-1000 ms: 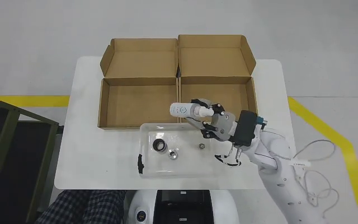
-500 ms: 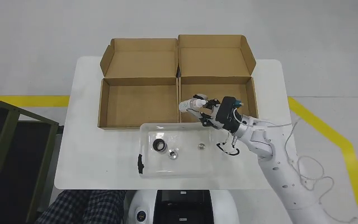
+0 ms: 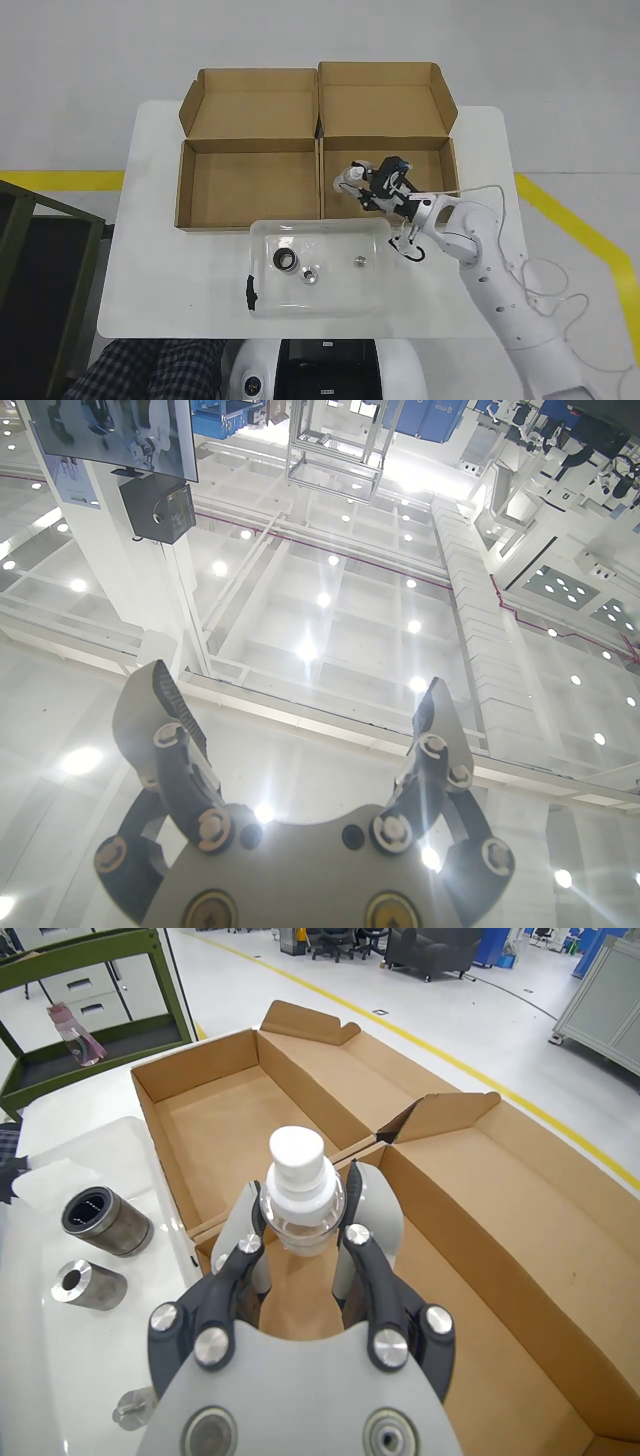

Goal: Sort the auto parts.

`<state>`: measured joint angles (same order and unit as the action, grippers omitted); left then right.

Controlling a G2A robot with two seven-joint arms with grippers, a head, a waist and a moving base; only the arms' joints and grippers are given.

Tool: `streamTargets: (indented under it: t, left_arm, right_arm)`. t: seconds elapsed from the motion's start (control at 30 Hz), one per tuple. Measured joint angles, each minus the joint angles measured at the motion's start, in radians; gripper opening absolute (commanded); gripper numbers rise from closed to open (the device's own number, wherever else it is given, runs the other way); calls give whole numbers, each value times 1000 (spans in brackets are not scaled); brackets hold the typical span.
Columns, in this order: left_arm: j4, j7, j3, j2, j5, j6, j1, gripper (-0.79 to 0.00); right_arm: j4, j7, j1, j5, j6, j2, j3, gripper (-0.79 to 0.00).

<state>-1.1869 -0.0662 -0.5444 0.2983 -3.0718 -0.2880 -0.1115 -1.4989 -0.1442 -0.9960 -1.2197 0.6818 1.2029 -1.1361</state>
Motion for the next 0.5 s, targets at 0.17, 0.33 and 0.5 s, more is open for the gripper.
streamTargets:
  t: [0.17, 0.33, 0.5]
  left_arm:
    - [0, 0, 0, 0, 0, 0, 0, 0]
    - [0, 0, 0, 0, 0, 0, 0, 0]
    - [0, 0, 0, 0, 0, 0, 0, 0]
  right_arm:
    - [49, -31, 54, -18, -11, 8, 33, -785]
    - [108, -43, 96, -24, -10, 16, 63, -785]
    - [165, -50, 133, -42, -15, 23, 91, -785]
